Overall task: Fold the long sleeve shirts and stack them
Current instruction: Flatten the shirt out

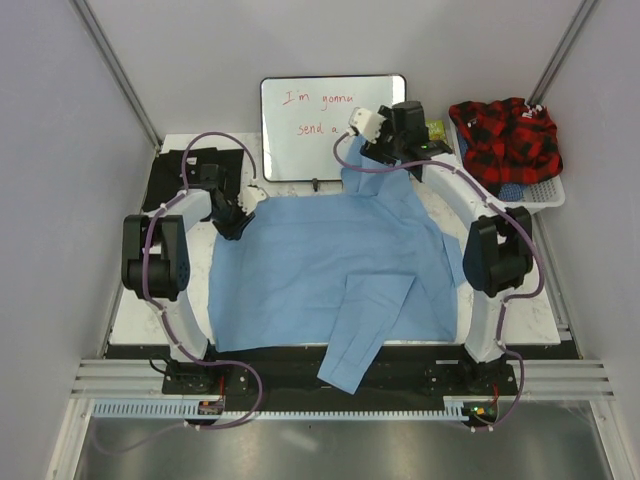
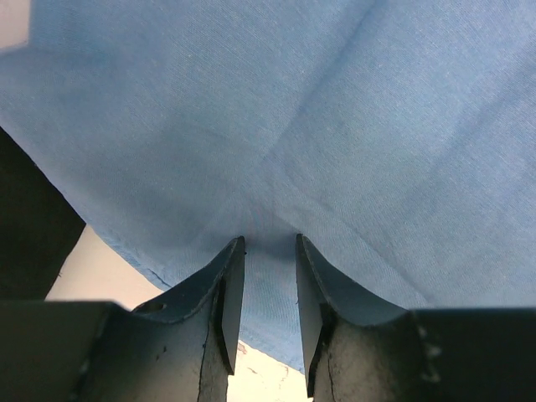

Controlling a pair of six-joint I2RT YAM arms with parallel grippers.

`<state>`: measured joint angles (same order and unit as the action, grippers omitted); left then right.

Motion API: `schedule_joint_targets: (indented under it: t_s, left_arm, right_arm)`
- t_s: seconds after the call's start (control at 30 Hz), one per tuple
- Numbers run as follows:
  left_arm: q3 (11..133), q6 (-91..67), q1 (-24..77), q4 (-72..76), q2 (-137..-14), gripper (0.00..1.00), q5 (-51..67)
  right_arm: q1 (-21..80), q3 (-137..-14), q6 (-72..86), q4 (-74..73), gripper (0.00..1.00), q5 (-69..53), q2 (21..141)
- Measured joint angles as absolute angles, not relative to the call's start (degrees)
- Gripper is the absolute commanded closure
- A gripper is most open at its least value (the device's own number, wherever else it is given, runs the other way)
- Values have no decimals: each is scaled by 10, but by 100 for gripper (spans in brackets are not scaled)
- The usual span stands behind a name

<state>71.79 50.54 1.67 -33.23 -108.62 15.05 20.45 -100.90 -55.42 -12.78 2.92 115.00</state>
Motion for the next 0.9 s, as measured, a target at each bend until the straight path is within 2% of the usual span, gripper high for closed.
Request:
schedule_joint_targets:
  t_s: [0.1, 0.23, 0.3, 0.53, 0.77, 0.9]
  left_arm:
    - [718, 505, 16, -334, -1086, 62, 150]
    - [718, 505, 16, -335, -1086, 61, 151]
    - [718, 505, 16, -335, -1086, 61, 151]
    - [718, 505, 16, -336, -1086, 60, 151]
    - [718, 505, 16, -336, -1086, 60, 151]
    - [718, 505, 16, -337, -1086, 60, 151]
  right_arm:
    - [163, -1007, -511, -196, 20, -28, 1111]
    - [63, -998, -444, -273, 44, -134, 1031]
    - [25, -999, -411, -296, 52, -163, 1010]
    - [22, -970, -334, -335, 54, -221, 1079]
    - [29, -942, -286, -331, 55, -202, 1159]
    - [31, -942, -274, -309, 51, -192, 1180]
